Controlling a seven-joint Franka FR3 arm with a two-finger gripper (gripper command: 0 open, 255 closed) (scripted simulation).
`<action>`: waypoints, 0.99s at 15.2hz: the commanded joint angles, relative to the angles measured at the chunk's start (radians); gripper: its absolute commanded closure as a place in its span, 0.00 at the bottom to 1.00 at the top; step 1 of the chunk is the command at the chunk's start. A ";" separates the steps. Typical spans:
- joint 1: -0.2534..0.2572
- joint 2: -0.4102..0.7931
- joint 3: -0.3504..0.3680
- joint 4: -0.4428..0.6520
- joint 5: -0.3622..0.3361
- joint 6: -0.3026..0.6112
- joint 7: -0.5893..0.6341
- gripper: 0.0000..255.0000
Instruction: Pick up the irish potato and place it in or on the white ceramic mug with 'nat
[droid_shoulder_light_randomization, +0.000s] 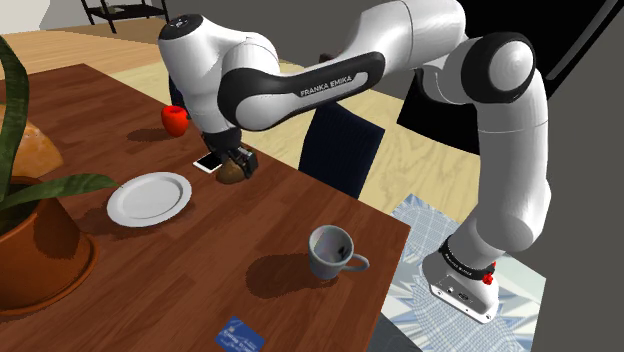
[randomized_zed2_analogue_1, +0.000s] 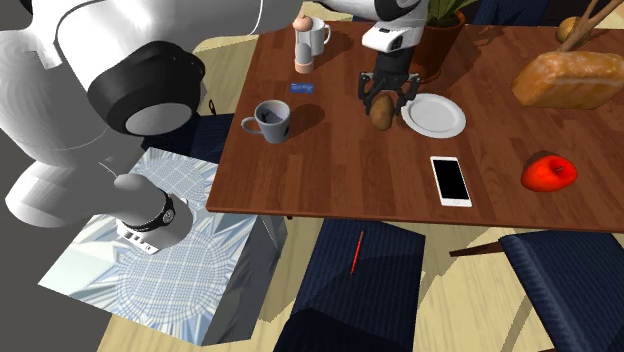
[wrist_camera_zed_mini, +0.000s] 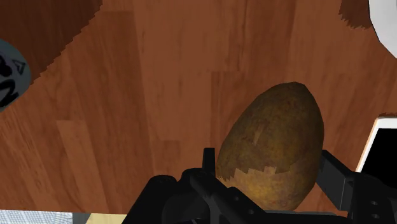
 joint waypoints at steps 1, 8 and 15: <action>0.006 -0.005 0.003 0.023 0.006 -0.024 -0.007 1.00; 0.025 -0.017 0.009 0.106 0.019 -0.105 -0.036 1.00; -0.064 -0.149 0.072 -0.035 0.102 -0.079 -0.023 1.00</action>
